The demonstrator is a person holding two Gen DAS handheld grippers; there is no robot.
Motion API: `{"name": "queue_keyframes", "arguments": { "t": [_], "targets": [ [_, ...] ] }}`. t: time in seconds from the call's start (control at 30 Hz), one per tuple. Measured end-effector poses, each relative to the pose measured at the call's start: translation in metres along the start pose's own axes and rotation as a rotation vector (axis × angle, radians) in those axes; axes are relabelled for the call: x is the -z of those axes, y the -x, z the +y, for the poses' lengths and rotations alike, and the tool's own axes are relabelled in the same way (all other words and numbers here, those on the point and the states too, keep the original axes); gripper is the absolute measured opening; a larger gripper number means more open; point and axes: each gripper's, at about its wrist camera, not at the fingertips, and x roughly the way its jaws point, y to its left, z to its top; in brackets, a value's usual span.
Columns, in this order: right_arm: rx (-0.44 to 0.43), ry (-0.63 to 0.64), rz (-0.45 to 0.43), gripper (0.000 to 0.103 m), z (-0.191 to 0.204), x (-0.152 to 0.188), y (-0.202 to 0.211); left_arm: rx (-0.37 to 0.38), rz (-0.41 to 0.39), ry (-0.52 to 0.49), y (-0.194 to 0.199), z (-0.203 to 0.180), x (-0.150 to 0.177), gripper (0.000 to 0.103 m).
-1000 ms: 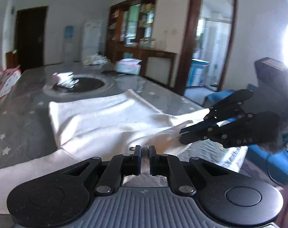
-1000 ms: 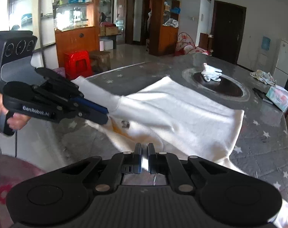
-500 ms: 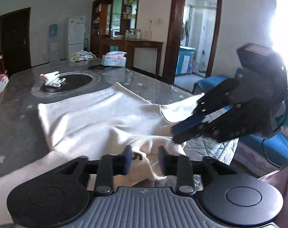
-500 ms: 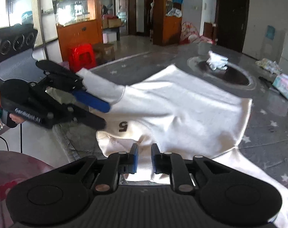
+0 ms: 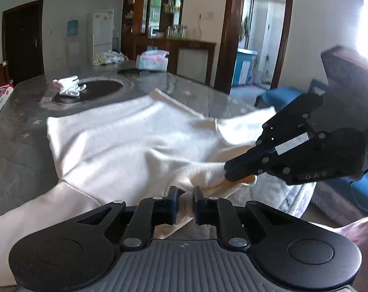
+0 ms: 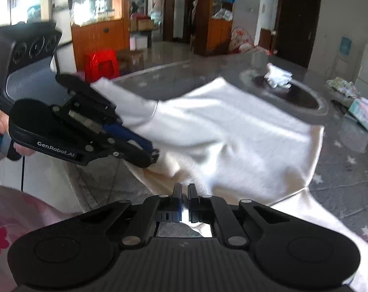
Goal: Fold clothes
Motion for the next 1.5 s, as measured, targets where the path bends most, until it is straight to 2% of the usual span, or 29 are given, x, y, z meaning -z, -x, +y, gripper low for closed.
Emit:
{"name": "queue_keyframes", "arguments": {
  "t": [0.1, 0.23, 0.33, 0.53, 0.67, 0.8, 0.83, 0.9, 1.03, 1.13, 1.33, 1.37, 1.5],
  "targets": [
    [-0.023, -0.018, -0.037, 0.003, -0.005, -0.002, 0.018, 0.034, -0.029, 0.013, 0.011, 0.003, 0.002, 0.014],
    [-0.041, -0.001, 0.013, 0.003, -0.004, 0.007, 0.018, 0.066, 0.023, 0.019, 0.007, 0.003, 0.011, 0.015],
    [-0.034, 0.022, 0.041, 0.008, -0.001, 0.011, 0.012, 0.053, 0.055, 0.015, 0.003, 0.001, 0.013, 0.019],
    [-0.042, 0.044, -0.01, 0.015, 0.004, -0.004, 0.005, 0.041, -0.007, -0.055, 0.009, -0.012, -0.002, 0.022],
    [-0.065, 0.052, 0.037, 0.015, 0.009, -0.003, -0.017, 0.022, 0.04, -0.109, -0.008, -0.017, 0.0, 0.022],
    [-0.05, 0.038, 0.054, 0.014, 0.007, 0.007, -0.029, 0.008, 0.075, -0.113, -0.021, -0.013, 0.007, 0.021],
    [-0.052, 0.025, 0.049, 0.007, 0.005, 0.007, -0.027, 0.012, 0.071, -0.108, -0.021, -0.012, 0.007, 0.019],
    [-0.056, 0.0, 0.035, 0.003, 0.002, 0.006, -0.024, 0.018, 0.055, -0.076, -0.018, -0.007, 0.006, 0.014],
    [-0.05, -0.04, -0.016, 0.002, -0.006, 0.002, -0.009, 0.048, -0.018, 0.004, -0.004, 0.004, 0.0, 0.012],
    [-0.05, -0.037, -0.024, 0.001, -0.007, 0.001, -0.001, 0.086, -0.06, 0.036, 0.006, 0.007, -0.002, 0.012],
    [-0.034, 0.0, -0.005, 0.004, -0.004, 0.005, 0.006, 0.097, 0.006, 0.022, -0.002, 0.004, 0.01, 0.013],
    [-0.021, 0.017, -0.005, 0.009, -0.002, 0.006, 0.005, 0.091, 0.008, 0.01, -0.002, 0.002, 0.01, 0.014],
    [-0.017, 0.05, 0.001, 0.01, 0.002, 0.005, -0.001, 0.081, -0.003, -0.068, 0.002, -0.007, 0.008, 0.015]
  ]
}}
